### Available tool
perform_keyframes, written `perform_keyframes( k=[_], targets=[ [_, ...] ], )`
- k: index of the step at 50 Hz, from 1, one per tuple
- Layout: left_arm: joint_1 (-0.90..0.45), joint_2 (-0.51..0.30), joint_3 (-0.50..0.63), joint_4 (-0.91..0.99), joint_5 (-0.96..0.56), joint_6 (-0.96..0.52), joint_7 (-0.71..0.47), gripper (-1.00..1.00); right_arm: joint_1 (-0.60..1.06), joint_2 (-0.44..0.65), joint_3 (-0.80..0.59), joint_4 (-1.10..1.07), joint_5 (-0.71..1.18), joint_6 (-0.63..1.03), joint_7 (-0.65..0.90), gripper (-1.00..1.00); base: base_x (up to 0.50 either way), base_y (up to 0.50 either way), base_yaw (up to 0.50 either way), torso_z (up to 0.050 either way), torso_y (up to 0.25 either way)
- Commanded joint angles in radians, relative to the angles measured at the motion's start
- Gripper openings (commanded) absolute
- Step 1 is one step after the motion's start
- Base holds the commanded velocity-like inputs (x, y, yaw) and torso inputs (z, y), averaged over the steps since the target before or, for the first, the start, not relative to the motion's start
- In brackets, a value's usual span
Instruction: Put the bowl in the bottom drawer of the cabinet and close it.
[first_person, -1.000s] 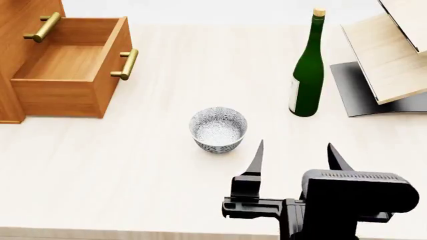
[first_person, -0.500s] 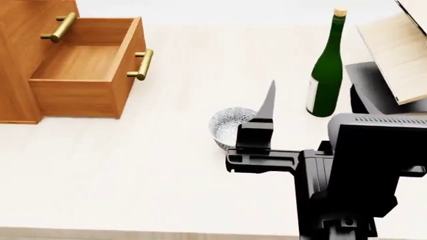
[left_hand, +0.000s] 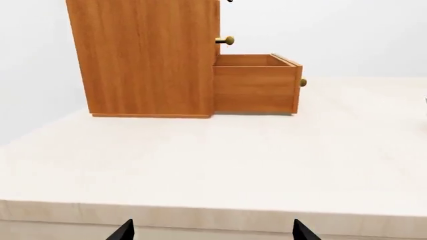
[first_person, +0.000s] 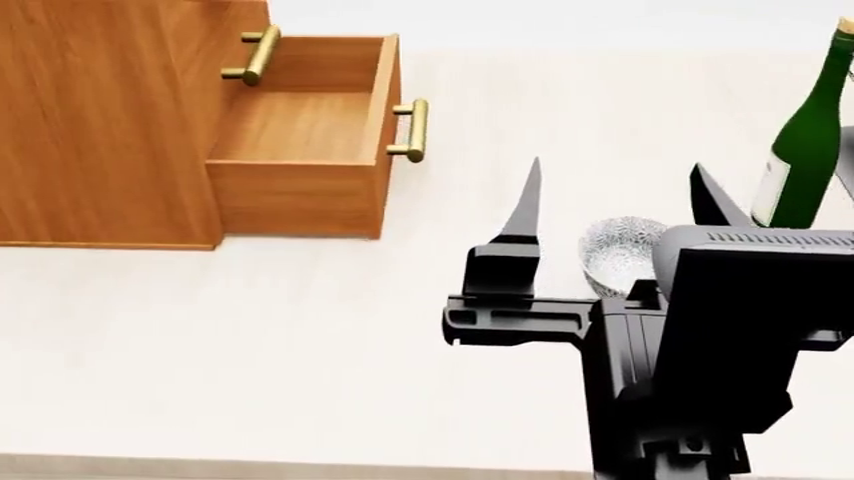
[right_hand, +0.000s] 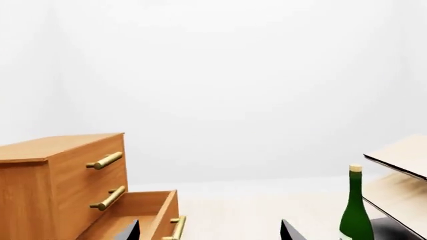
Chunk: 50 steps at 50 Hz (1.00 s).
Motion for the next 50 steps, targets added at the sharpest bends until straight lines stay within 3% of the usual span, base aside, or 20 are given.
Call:
perform_keyframes(
  k=[1, 27, 50],
  targets=[
    [-0.002, -0.007, 0.009, -0.006, -0.005, 0.008, -0.009, 1.0, -0.012, -0.001, 0.001, 0.002, 0.016, -0.009, 0.008, 1.0, 0.0, 0.5, 0.0, 0.0, 0.0],
    [0.004, -0.03, 0.026, 0.054, -0.018, -0.039, -0.034, 1.0, -0.031, 0.008, -0.016, 0.009, 0.032, -0.03, 0.037, 1.0, 0.0, 0.5, 0.0, 0.0, 0.0],
    [0.004, -0.042, 0.041, 0.058, -0.023, -0.036, -0.05, 1.0, -0.039, 0.02, -0.027, 0.016, 0.041, -0.051, 0.059, 1.0, 0.0, 0.33, 0.0, 0.0, 0.0]
  ],
)
